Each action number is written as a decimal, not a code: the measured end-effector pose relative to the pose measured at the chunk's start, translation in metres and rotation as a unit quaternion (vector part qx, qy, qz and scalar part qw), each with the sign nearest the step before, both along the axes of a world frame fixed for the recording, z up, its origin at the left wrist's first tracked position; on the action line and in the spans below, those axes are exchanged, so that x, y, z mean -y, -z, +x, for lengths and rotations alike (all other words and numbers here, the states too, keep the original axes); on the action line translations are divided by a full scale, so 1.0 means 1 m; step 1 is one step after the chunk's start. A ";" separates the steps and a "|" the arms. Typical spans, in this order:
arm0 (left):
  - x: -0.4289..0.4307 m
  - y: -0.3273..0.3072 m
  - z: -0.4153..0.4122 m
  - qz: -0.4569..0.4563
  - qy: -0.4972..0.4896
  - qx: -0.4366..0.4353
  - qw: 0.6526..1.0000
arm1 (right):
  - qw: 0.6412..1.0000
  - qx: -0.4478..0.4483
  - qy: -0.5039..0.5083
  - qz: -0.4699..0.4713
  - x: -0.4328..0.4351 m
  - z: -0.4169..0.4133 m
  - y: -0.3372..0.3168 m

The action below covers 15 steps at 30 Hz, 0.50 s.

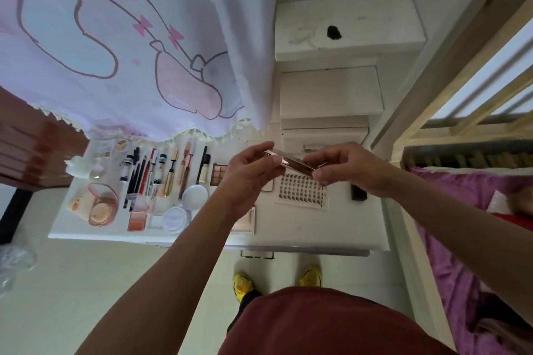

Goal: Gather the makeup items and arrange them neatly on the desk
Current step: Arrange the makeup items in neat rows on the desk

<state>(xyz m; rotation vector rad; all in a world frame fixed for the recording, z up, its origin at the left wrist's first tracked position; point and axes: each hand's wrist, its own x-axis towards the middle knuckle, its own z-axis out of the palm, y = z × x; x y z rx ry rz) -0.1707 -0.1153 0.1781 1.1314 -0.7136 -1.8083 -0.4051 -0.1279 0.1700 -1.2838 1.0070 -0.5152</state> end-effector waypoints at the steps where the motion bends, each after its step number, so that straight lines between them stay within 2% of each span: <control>1: -0.001 0.000 0.002 0.000 0.000 -0.004 1.000 | 1.000 -0.001 -0.005 -0.003 0.000 0.000 -0.002; 10: -0.005 -0.005 0.005 -0.013 0.007 -0.014 1.000 | 1.000 -0.004 -0.002 -0.006 -0.004 0.002 -0.018; 13: -0.004 -0.007 0.006 -0.007 0.004 -0.043 0.999 | 0.996 0.034 0.043 0.069 -0.007 0.007 -0.021; 15: -0.003 -0.009 0.006 -0.004 0.008 -0.055 0.998 | 0.988 0.028 0.073 0.136 -0.007 0.011 -0.022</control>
